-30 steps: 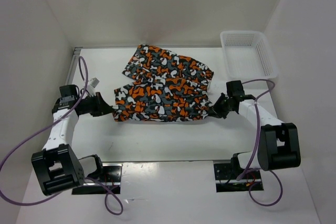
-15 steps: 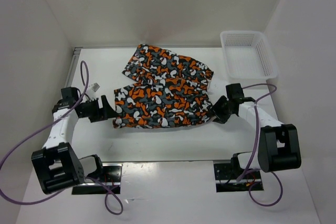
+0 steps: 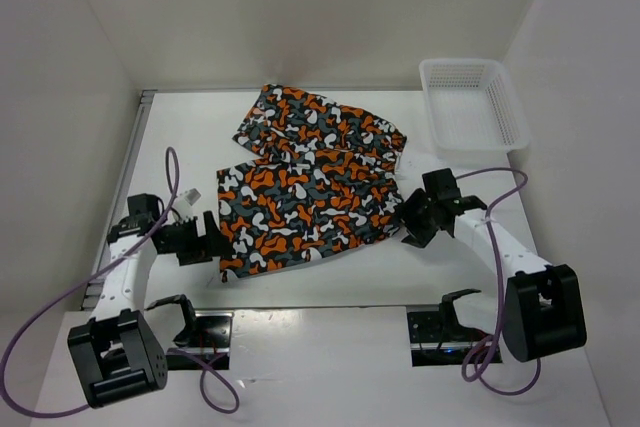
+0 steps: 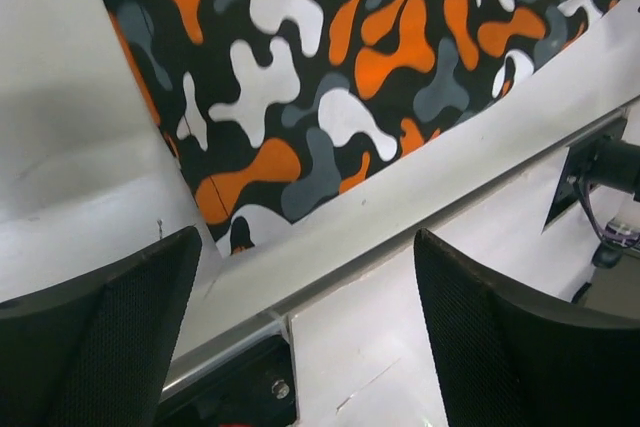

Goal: Fold and stack the shorts
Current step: Flatten the shorts out

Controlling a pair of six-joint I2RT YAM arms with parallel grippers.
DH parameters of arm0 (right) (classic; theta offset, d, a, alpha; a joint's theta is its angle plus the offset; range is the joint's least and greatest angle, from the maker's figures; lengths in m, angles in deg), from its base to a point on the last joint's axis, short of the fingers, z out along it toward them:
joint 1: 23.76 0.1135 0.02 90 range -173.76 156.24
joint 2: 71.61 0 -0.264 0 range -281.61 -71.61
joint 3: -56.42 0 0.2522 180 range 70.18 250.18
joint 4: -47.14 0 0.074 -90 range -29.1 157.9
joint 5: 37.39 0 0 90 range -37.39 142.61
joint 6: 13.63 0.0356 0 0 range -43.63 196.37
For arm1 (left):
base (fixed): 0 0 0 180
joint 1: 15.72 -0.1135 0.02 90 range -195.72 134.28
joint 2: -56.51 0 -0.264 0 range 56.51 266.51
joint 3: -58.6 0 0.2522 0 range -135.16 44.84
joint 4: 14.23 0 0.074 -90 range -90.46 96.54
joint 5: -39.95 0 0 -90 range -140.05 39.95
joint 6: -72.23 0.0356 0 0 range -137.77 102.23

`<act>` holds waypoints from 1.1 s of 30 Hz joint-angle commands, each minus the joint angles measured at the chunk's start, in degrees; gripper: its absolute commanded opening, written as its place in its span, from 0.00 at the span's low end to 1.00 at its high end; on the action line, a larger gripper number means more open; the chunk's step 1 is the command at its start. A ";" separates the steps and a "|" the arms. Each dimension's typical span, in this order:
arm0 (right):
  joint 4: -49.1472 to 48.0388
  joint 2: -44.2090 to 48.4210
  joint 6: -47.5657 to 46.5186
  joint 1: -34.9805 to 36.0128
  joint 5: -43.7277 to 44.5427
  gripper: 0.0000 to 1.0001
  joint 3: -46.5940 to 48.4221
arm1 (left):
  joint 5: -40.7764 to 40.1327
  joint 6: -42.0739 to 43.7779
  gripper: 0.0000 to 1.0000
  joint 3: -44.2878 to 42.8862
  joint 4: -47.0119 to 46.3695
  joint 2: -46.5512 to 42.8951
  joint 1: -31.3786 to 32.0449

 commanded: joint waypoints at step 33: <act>-14.36 -3.96 10.39 6.19 3.33 0.01 -9.90 | -10.18 0.21 0.00 -0.26 -27.96 8.96 1.74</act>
